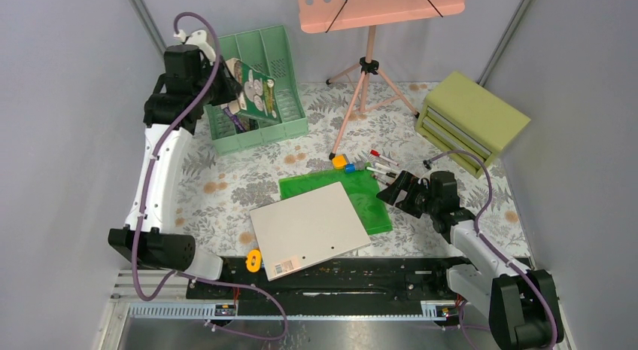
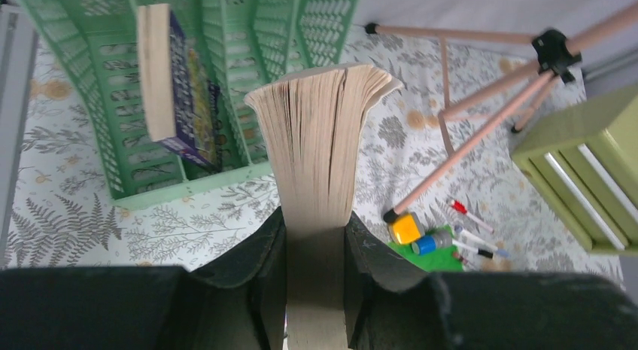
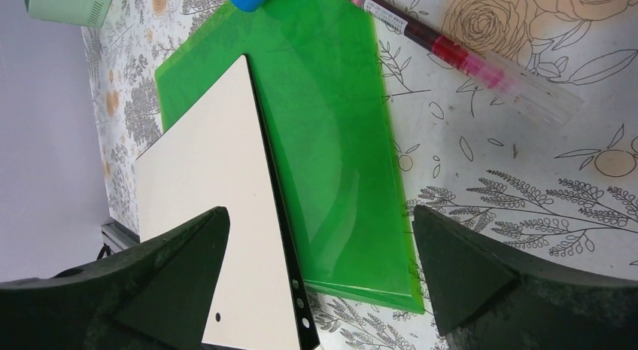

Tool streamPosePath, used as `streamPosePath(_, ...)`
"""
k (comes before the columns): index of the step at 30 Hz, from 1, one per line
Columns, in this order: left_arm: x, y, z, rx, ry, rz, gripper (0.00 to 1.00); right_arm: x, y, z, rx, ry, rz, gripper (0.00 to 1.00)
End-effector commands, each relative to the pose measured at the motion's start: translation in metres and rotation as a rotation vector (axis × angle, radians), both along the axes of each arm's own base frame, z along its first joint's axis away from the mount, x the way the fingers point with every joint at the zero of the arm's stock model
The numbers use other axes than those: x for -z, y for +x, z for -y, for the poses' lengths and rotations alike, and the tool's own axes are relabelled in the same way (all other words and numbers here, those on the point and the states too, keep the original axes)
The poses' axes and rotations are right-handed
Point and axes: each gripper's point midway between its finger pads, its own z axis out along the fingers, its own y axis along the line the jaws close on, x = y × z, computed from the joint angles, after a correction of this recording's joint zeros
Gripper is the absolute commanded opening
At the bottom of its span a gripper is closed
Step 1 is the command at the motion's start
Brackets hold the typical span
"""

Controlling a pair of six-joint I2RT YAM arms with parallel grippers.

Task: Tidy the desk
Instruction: Place the book in the storage box.

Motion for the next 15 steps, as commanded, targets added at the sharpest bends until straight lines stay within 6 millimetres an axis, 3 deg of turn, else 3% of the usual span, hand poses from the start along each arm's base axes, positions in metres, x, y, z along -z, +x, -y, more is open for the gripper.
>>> streamPosePath(1, -0.062, 0.023, -0.017, -0.046, -0.100, 0.208, 0.03, -0.018, 0.013, -0.003, -0.007, 0.017, 0.054, 1.00)
streamPosePath(5, -0.056, 0.036, -0.037, -0.100, -0.094, 0.195, 0.03, -0.018, 0.014, -0.004, -0.009, 0.018, 0.052, 0.99)
streamPosePath(10, -0.043, 0.050, -0.044, -0.125, -0.108, 0.161, 0.00, -0.017, 0.014, -0.004, -0.010, 0.021, 0.045, 0.99)
streamPosePath(15, -0.036, 0.062, -0.070, -0.217, -0.134, 0.140, 0.00, -0.017, 0.014, -0.005, -0.013, 0.022, 0.042, 0.99)
